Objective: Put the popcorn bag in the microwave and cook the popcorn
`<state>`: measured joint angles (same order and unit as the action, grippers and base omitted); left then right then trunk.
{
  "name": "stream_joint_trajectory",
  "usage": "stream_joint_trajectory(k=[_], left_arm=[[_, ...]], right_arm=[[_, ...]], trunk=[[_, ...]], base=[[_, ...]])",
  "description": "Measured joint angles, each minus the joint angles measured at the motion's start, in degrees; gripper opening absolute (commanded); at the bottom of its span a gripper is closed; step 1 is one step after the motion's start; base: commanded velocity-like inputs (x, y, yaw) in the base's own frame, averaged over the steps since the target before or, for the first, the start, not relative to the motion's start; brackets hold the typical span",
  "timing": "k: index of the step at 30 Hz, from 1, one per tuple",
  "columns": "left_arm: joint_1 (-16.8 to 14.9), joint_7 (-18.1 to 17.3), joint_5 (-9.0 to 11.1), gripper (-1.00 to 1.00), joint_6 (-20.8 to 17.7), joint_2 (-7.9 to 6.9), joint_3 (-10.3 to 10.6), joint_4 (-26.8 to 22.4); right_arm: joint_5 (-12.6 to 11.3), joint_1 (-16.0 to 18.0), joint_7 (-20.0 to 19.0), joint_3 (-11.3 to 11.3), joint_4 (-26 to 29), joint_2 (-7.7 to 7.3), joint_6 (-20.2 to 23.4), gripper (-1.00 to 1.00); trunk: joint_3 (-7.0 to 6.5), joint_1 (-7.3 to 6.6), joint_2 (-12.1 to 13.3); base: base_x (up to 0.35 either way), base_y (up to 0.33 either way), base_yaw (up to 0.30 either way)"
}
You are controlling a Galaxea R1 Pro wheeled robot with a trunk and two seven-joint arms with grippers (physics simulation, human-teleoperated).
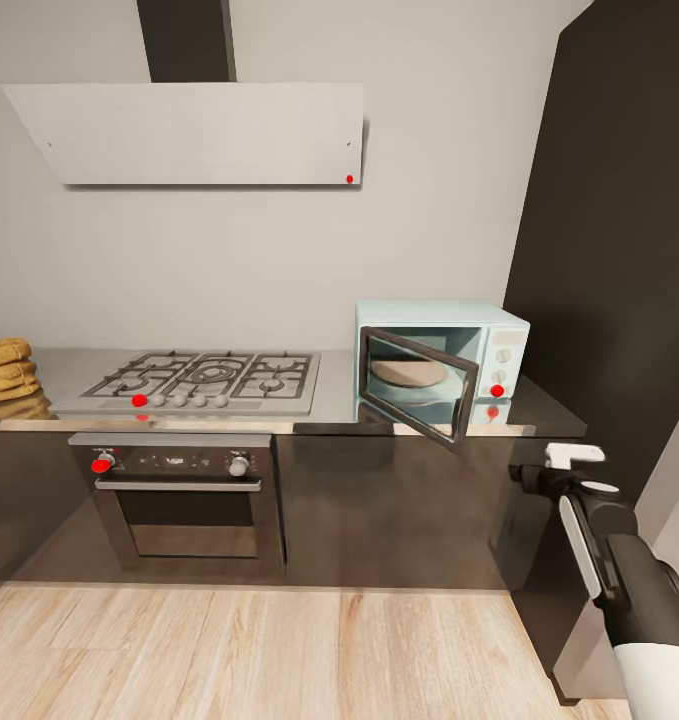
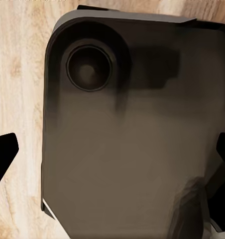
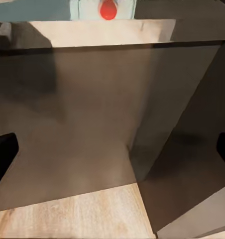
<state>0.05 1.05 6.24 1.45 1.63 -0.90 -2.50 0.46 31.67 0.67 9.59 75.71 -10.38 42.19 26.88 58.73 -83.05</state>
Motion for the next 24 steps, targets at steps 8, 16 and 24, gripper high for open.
stream_joint_trajectory(k=[8,16,24], left_arm=[[0.01,-0.08,0.00,1.00,-0.06,-0.05,0.05,0.06],[0.01,-0.09,-0.05,1.00,-0.06,-0.07,0.05,0.08],[-0.01,-0.09,-0.07,1.00,-0.06,-0.01,0.05,0.08]], right_arm=[[-0.08,-0.04,-1.00,6.16,0.69,0.74,-0.91,1.00],[-0.30,-0.06,-1.43,6.05,1.07,0.94,-2.55,1.00],[-0.26,-0.06,-1.62,5.94,1.07,2.58,-2.66,1.00]], trunk=[[0.00,-0.02,0.00],[0.00,-0.03,0.00],[0.00,-0.03,0.00]], base=[[0.043,0.000,0.000],[0.289,0.000,0.000],[0.297,0.000,0.000]])
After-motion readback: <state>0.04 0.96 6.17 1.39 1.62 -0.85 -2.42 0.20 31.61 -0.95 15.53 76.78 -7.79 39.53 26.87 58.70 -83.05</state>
